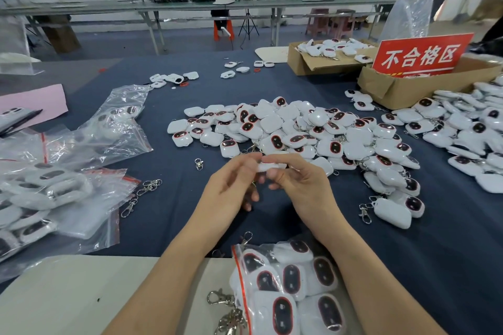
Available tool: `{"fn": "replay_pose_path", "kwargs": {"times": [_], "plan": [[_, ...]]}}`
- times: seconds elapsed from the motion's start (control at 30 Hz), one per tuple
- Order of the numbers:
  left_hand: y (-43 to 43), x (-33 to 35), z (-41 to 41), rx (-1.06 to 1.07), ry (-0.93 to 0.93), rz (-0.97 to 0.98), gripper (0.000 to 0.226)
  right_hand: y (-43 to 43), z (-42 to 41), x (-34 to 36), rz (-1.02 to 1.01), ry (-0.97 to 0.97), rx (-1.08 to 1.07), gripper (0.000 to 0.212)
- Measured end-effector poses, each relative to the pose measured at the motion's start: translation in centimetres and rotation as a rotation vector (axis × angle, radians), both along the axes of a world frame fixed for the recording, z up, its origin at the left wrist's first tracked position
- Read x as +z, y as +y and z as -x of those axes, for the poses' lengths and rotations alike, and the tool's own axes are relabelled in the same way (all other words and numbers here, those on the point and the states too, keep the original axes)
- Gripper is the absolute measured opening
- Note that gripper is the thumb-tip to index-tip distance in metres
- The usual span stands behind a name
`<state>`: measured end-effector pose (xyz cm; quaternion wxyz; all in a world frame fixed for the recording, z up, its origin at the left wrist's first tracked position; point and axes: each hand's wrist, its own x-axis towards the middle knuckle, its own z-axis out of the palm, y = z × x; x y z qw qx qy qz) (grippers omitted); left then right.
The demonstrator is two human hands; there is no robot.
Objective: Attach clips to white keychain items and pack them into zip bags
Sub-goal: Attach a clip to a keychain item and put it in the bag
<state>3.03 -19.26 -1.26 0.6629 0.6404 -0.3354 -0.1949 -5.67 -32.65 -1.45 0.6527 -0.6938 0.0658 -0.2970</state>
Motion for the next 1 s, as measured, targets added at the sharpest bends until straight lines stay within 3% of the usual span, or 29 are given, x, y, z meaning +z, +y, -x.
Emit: {"fn": "replay_pose_path", "kwargs": {"times": [0.1, 0.3, 0.47, 0.67, 1.0], "plan": [[-0.3, -0.3, 0.4, 0.065, -0.089, 0.004, 0.017, 0.0, 0.1, 0.0, -0.025, -0.054, -0.024, 0.017], [-0.5, -0.3, 0.6, 0.054, -0.069, 0.019, 0.029, -0.1, 0.1, -0.7, 0.046, -0.086, -0.119, 0.028], [-0.5, -0.4, 0.5, 0.054, -0.067, 0.009, 0.021, -0.1, 0.3, -0.5, 0.067, -0.065, -0.127, 0.027], [-0.1, -0.8, 0.5, 0.179, -0.167, -0.034, 0.010, 0.2, 0.1, 0.4, -0.062, 0.030, -0.018, 0.022], [-0.1, -0.9, 0.3, 0.126, -0.149, -0.059, 0.010, -0.4, 0.5, 0.1, -0.088, 0.075, 0.010, 0.018]]}}
